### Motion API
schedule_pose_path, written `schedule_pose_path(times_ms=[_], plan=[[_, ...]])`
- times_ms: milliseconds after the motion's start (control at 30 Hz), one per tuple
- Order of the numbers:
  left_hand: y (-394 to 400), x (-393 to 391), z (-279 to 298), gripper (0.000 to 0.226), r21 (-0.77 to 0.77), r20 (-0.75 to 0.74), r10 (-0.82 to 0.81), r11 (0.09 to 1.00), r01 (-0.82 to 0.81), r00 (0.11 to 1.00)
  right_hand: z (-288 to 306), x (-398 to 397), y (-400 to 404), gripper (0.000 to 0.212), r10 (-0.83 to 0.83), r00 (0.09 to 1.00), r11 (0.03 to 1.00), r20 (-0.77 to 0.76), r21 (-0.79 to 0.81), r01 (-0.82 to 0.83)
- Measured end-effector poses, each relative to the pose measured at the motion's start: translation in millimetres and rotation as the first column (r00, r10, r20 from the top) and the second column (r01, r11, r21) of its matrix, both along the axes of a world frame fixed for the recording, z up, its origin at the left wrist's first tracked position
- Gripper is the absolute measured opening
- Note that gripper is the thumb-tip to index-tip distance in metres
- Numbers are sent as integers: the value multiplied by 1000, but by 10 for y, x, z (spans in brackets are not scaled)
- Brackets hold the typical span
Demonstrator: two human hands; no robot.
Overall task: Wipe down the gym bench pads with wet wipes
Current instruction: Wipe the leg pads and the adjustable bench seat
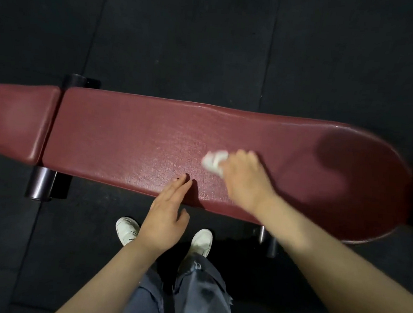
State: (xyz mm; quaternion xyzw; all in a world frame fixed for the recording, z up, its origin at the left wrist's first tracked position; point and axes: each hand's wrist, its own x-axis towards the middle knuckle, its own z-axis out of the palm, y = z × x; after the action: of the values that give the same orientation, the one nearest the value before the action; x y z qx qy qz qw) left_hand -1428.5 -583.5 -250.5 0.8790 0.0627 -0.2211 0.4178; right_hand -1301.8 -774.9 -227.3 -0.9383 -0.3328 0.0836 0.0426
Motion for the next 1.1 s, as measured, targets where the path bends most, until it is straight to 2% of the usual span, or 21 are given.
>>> schedule_pose_path(times_ms=[67, 133, 167, 233, 300, 333, 400, 467, 500, 533, 567, 633, 700, 733, 800, 867, 900, 933, 1000, 1067, 1100], plan=[[-46, 35, 20, 68, 10, 16, -25, 1000, 25, 1000, -2, -524, -313, 20, 314, 947, 948, -67, 85, -308], [-110, 60, 45, 68, 24, 11, -41, 999, 41, 999, -40, -692, -648, 10, 514, 852, 858, -98, 46, -512], [-147, 64, 60, 69, 28, 2, -35, 999, 35, 999, -59, -648, -745, 10, 556, 826, 831, -92, 30, -556], [-204, 69, 77, 70, 42, -7, -14, 999, 14, 1000, -95, -393, -730, 16, 558, 828, 830, -51, 14, -558], [-240, 54, 74, 71, 76, 8, -31, 997, 30, 999, -98, -3, -527, 22, 476, 878, 879, 44, -20, -476], [-248, 44, 80, 72, 100, 10, -51, 994, 49, 999, -75, 229, -436, 22, 381, 921, 924, 84, -47, -379], [-261, 38, 111, 74, 141, -6, -75, 987, 75, 997, 8, 706, -376, 21, 84, 982, 988, 171, -142, -60], [-263, 55, 152, 73, 165, -16, -87, 982, 89, 996, 98, 1019, -452, 18, -248, 943, 949, 220, -141, 282], [-266, 68, 165, 73, 179, -14, -91, 980, 92, 996, 96, 1052, -483, 19, -366, 905, 914, 218, -97, 393], [-268, 81, 170, 72, 192, -13, -93, 977, 94, 996, 90, 998, -486, 20, -416, 887, 898, 201, -61, 435], [-273, 96, 179, 71, 199, -17, -89, 976, 91, 996, 69, 865, -468, 22, -375, 907, 917, 190, -68, 393], [-291, 129, 195, 69, 194, -31, -66, 978, 71, 997, 11, 406, -481, 27, -154, 983, 982, 102, -94, 163], [-308, 152, 204, 68, 178, -35, -49, 983, 54, 998, -10, -154, -660, 23, 29, 999, 999, -14, 28, -28], [-308, 160, 202, 68, 171, -28, -45, 984, 49, 999, -2, -401, -777, 20, 102, 994, 991, -40, 94, -98], [-307, 170, 185, 67, 176, 0, -43, 984, 42, 999, 30, -681, -970, 19, 265, 963, 962, -57, 89, -259], [-327, 193, 176, 68, 206, 31, -50, 978, 43, 998, 41, -585, -1028, 18, 426, 903, 904, -56, 74, -421], [-349, 211, 186, 69, 216, 45, -68, 975, 57, 997, 39, -416, -1004, 19, 454, 889, 891, -62, 41, -452], [-375, 236, 201, 70, 217, 59, -99, 973, 84, 993, 48, -193, -956, 22, 441, 897, 897, -32, -8, -441], [-427, 312, 230, 73, 207, 75, -183, 964, 164, 980, 62, 350, -883, 22, 258, 965, 960, 55, -124, -250], [-465, 408, 233, 74, 202, 90, -246, 953, 224, 965, 125, 857, -889, 15, -108, 977, 960, 184, -234, 150], [-484, 460, 225, 75, 204, 97, -263, 949, 240, 960, 184, 1019, -906, 16, -313, 924, 911, 219, -204, 357]])
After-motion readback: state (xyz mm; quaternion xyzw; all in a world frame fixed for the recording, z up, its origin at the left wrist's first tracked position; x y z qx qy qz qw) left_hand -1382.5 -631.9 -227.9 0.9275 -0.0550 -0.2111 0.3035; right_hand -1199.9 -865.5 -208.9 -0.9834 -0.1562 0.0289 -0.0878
